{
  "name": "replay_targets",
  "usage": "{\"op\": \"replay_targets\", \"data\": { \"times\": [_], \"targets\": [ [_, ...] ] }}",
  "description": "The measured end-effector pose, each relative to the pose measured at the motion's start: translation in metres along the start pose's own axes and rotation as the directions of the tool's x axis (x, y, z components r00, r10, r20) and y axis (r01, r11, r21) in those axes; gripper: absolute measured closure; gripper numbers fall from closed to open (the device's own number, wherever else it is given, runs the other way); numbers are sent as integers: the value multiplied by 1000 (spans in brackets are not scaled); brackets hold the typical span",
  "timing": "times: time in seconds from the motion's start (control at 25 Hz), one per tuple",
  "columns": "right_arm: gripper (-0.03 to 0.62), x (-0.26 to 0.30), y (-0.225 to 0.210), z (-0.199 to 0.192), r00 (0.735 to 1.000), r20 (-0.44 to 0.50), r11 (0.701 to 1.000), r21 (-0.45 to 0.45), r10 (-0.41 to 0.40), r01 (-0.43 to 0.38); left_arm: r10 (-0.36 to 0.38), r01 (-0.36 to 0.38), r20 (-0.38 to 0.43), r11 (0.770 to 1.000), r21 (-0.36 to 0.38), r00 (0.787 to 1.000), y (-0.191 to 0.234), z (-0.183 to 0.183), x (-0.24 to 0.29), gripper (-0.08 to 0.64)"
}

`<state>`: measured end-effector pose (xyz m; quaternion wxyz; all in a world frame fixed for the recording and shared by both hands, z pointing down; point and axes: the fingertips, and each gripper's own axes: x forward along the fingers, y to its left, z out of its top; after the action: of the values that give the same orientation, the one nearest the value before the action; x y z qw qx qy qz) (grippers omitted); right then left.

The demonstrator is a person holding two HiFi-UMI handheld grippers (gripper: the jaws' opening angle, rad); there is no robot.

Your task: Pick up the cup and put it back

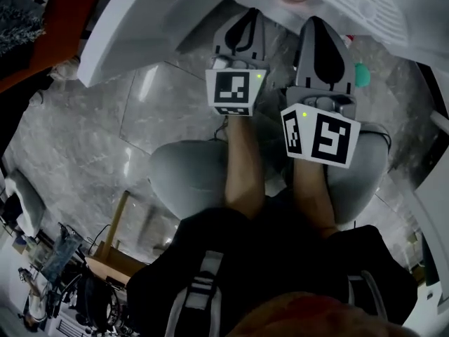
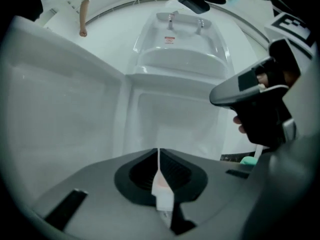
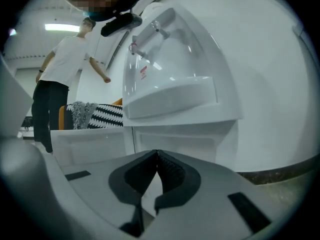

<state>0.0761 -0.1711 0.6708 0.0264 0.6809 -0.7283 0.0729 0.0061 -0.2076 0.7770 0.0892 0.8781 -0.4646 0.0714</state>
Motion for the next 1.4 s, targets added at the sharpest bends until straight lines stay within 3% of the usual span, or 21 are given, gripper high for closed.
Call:
{"op": "replay_targets", "data": {
  "times": [0.28,0.44,0.48,0.52,0.6,0.72,0.84,1.12,1.28,1.4],
  "targets": [
    [581,-8,-9,0,1000,10,1000,3,-21,21,-36,36,15,999,-1,999,-9,-5,14,538],
    [581,-12,-15,9,999,36,1000,17,-25,25,-80,80,-16,996,44,997,-25,-12,28,537],
    [581,-13,-16,10,999,41,1000,20,-25,24,-88,89,-31,994,57,996,-30,-16,33,506],
    [581,-14,-18,12,999,45,999,24,-26,25,-95,98,-48,993,69,994,-33,-20,39,394],
    [581,-17,-22,16,998,54,999,31,-29,27,-102,110,-84,989,94,991,-38,-28,52,285],
    [581,-19,-28,18,998,59,999,26,-36,34,-102,113,-107,989,99,989,-38,-39,71,222],
    [581,-20,-36,17,997,60,999,36,-38,36,-85,88,-90,996,33,992,-36,-46,87,202],
    [581,-20,-51,18,998,58,999,28,-38,37,-86,81,-129,996,-41,988,-40,-77,114,198],
    [581,-20,-55,16,998,52,1000,11,-27,27,-98,94,-113,995,-44,989,-43,-81,130,198],
    [581,-21,-58,16,999,50,1000,11,-15,15,-102,104,-134,994,13,986,-49,-87,143,198]
  ]
}}
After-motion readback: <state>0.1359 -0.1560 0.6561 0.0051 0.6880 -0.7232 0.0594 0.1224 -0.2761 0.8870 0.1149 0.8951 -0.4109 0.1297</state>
